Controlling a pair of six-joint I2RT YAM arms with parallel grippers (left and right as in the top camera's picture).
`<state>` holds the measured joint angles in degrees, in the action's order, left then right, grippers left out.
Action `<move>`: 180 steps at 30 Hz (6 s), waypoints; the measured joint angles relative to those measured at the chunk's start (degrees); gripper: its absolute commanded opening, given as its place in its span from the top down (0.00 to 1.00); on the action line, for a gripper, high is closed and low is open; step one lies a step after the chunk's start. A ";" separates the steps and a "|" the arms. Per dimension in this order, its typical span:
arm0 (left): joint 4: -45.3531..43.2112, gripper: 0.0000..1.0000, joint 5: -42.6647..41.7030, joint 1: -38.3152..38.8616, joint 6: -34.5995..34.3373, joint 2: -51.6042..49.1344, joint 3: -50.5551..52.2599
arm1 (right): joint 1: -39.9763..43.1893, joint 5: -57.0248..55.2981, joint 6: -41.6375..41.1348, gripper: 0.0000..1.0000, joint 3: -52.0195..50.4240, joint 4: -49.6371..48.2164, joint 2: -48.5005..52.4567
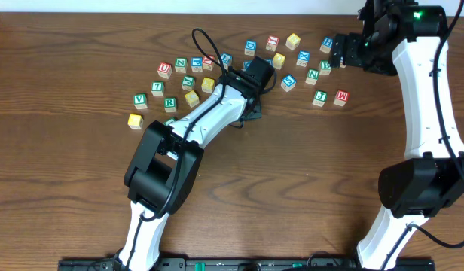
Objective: Spell out ROBOT
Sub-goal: 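Carry the O block and set it right of the R block, then open the left gripper and lift it away from the blocks, then lower the right gripper over the green B block, then close the right gripper on the green B block and lift it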
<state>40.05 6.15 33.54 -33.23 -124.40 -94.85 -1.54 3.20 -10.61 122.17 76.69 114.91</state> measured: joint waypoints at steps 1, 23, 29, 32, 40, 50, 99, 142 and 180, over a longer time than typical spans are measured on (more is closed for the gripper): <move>0.00 0.64 0.02 0.00 0.00 0.00 0.00 | 0.00 0.00 0.00 0.01 0.00 0.00 -0.02; 2.60 0.64 -0.02 0.00 -1.75 0.00 0.00 | 0.00 0.00 0.00 0.01 0.00 0.24 0.00; 3.74 0.64 -0.02 0.00 -3.76 0.00 0.02 | 0.00 0.00 0.00 0.01 0.00 0.31 -0.02; 4.33 0.64 -0.02 0.00 -5.18 0.00 0.02 | 0.00 0.00 -0.02 0.01 0.00 0.35 0.00; 4.61 0.64 -0.02 0.00 -7.43 0.00 0.00 | 0.00 0.00 0.00 0.01 0.00 0.48 0.00; 5.03 0.64 -1.73 0.00 -8.94 0.00 0.02 | 0.00 0.00 0.00 0.01 0.00 0.66 0.00; 15.15 0.45 0.22 -15.87 10.64 24.22 -6.23 | 0.00 0.02 -0.39 0.02 0.00 -4.83 0.00; 16.35 0.45 0.17 -22.25 13.79 24.22 -6.23 | -0.11 -3.76 0.33 0.47 0.00 -25.99 23.50; 16.35 0.45 0.17 -22.25 13.79 24.22 -6.21 | -1.70 -5.18 2.12 0.85 0.00 -28.20 27.67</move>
<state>56.40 6.33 11.29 -19.44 -100.18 -101.06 -3.25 -1.98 -8.49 122.17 48.49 142.58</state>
